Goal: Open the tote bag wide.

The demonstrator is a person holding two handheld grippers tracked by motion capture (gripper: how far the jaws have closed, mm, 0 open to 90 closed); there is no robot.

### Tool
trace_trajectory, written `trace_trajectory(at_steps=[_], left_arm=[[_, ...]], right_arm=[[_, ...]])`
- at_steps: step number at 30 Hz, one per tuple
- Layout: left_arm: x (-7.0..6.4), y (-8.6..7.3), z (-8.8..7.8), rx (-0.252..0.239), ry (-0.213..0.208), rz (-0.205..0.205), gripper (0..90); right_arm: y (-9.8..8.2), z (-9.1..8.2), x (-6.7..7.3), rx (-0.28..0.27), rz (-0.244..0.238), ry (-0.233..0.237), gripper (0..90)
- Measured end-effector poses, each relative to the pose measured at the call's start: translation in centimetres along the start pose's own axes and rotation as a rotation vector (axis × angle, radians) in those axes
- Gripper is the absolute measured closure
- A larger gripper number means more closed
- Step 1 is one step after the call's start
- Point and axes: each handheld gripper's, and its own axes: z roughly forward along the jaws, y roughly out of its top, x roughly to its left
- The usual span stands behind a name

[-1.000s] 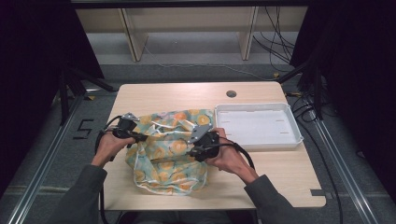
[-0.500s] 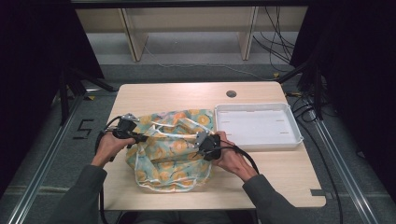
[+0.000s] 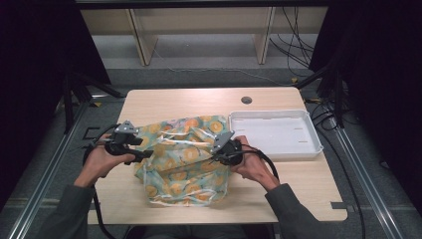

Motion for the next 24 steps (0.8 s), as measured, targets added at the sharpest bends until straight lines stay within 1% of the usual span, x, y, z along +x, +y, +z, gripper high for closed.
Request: trace_trajectory(at_steps=[1, 2, 3, 4, 5, 6, 7, 9, 10, 11, 12, 13, 14, 15, 16, 17, 18, 19, 20, 21, 22, 23, 24], left_arm=[[-1.1, -0.1, -0.1, -0.001, -0.004, 0.029, 38.2], [-1.9, -0.2, 0.2, 0.003, -0.011, 0.046, 38.1], [-2.4, -0.4, 0.5, 0.010, -0.012, 0.063, 37.0], [-2.9, -0.5, 1.1, 0.006, -0.005, 0.101, 37.0], [-3.4, -0.8, 2.0, 0.005, -0.005, 0.123, 35.6], [-3.7, -1.0, 2.5, 0.011, -0.012, 0.121, 34.6], [-4.0, -1.2, 3.1, 0.021, 0.008, 0.121, 33.9], [-4.4, -1.6, 4.0, 0.039, 0.048, 0.154, 28.4], [-4.5, -1.8, 4.5, 0.036, 0.050, 0.154, 28.4], [-4.6, -2.0, 4.8, 0.045, 0.058, 0.150, 27.0], [-4.6, -2.2, 5.2, 0.051, 0.067, 0.150, 24.9], [-4.7, -2.3, 5.5, 0.064, 0.074, 0.154, 23.5], [-4.9, -2.5, 5.9, 0.072, 0.080, 0.162, 23.5], [-5.0, -2.6, 6.2, 0.091, 0.095, 0.176, 23.7], [-5.1, -2.7, 6.6, 0.099, 0.102, 0.183, 24.4], [-5.0, -2.7, 6.9, 0.103, 0.110, 0.192, 37.4], [-4.9, -2.7, 7.1, 0.105, 0.117, 0.199, 37.4], [-4.7, -2.7, 7.2, 0.106, 0.105, 0.202, 47.4], [-4.6, -2.7, 7.1, 0.096, 0.082, 0.200, 61.4], [-4.5, -2.7, 6.7, 0.084, 0.044, 0.212, 71.5], [-4.6, -2.6, 6.2, 0.065, 0.012, 0.240, 84.4], [-4.6, -2.4, 5.5, 0.063, 0.001, 0.261, 87.2], [-4.6, -2.1, 4.6, 0.053, -0.015, 0.266, 89.3]], right_arm=[[0.0, -0.1, 0.1, -0.004, 0.012, -0.002, 90.0], [0.1, -0.3, 0.0, -0.012, -0.010, 0.009, 90.0], [0.3, -0.6, 0.2, -0.025, 0.012, 0.019, 90.0], [0.3, -0.6, 0.2, -0.025, 0.012, 0.019, 90.0], [0.3, -0.7, 0.3, -0.034, 0.022, 0.023, 90.0], [0.4, -1.0, 0.3, -0.043, 0.038, 0.026, 90.0], [0.5, -1.1, 0.3, -0.048, 0.034, 0.032, 90.0], [0.6, -1.4, 0.3, -0.056, 0.047, 0.034, 90.0], [0.6, -1.5, 0.3, -0.063, 0.056, 0.044, 90.0], [0.6, -1.6, 0.3, -0.070, 0.062, 0.038, 90.0], [0.7, -1.7, 0.3, -0.072, 0.069, 0.049, 90.0], [0.8, -1.8, 0.2, -0.083, 0.074, 0.047, 90.0], [0.8, -1.8, 0.2, -0.083, 0.074, 0.047, 90.0], [0.8, -1.8, 0.3, -0.089, 0.091, 0.054, 90.0], [0.8, -1.8, 0.4, -0.097, 0.091, 0.061, 90.0], [0.9, -1.9, 0.4, -0.099, 0.069, 0.065, 90.0], [0.9, -1.9, 0.4, -0.099, 0.069, 0.065, 90.0], [1.0, -1.9, 0.4, -0.098, 0.055, 0.076, 90.0], [1.1, -1.9, 0.4, -0.106, 0.055, 0.076, 90.0], [1.1, -2.0, 0.4, -0.104, 0.071, 0.078, 90.0], [1.1, -2.1, 0.5, -0.102, 0.071, 0.075, 90.0], [1.1, -2.3, 0.6, -0.097, 0.080, 0.076, 90.0], [1.2, -2.5, 0.6, -0.102, 0.073, 0.083, 90.0]])
